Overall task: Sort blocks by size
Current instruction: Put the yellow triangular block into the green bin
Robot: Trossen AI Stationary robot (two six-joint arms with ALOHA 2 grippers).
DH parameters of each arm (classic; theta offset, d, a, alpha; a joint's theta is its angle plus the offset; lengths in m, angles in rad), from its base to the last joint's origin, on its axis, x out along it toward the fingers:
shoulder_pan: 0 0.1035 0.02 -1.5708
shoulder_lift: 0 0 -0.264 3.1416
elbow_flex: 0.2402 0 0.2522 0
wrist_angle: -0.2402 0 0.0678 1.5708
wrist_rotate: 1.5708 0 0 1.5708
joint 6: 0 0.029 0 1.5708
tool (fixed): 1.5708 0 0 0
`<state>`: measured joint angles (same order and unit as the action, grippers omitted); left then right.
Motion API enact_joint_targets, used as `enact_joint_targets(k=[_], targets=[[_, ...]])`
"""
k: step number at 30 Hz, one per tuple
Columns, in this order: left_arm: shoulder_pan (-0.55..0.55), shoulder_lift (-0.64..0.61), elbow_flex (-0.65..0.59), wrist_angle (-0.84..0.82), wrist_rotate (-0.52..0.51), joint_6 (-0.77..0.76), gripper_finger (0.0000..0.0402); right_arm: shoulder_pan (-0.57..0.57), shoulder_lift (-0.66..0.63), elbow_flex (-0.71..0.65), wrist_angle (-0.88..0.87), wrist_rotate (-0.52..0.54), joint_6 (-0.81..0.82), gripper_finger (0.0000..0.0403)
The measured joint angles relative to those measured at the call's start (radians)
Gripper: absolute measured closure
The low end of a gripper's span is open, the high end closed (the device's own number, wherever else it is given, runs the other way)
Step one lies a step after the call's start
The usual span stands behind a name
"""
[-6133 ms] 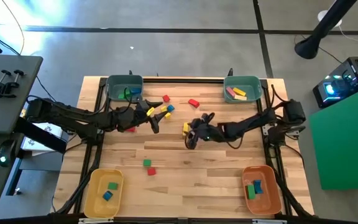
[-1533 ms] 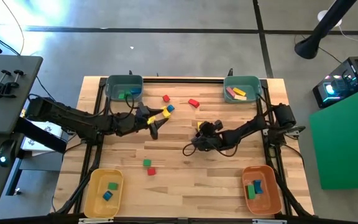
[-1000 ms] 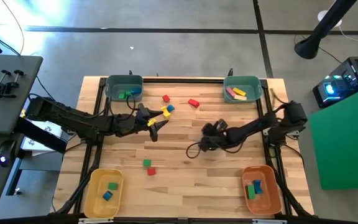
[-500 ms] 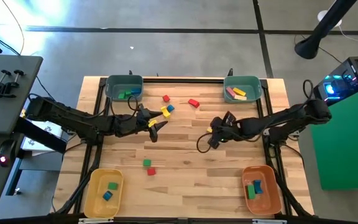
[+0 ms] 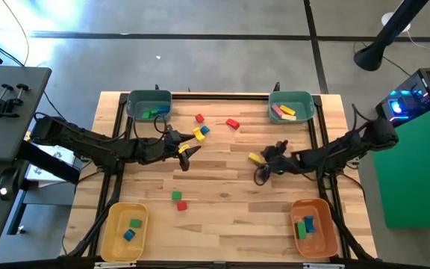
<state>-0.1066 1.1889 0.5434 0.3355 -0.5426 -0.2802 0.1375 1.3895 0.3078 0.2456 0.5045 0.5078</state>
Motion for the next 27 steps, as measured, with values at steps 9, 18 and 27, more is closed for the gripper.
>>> enact_joint_targets(k=[9, 18, 27], targets=[[0.002, 0.000, 0.000, 0.014, 0.000, -0.007, 0.0172, 0.000, 0.009, -0.144, 0.155, -0.016, -0.010, 0.0191], [0.001, 0.000, 0.000, 0.025, 0.000, -0.007, 0.0172, 0.000, 0.062, -0.181, 0.268, -0.013, 0.027, 0.0308], [0.001, 0.000, 0.000, 0.023, 0.000, -0.006, 0.0172, -0.036, 0.035, -0.175, 0.564, 0.087, -0.065, 0.0308]])
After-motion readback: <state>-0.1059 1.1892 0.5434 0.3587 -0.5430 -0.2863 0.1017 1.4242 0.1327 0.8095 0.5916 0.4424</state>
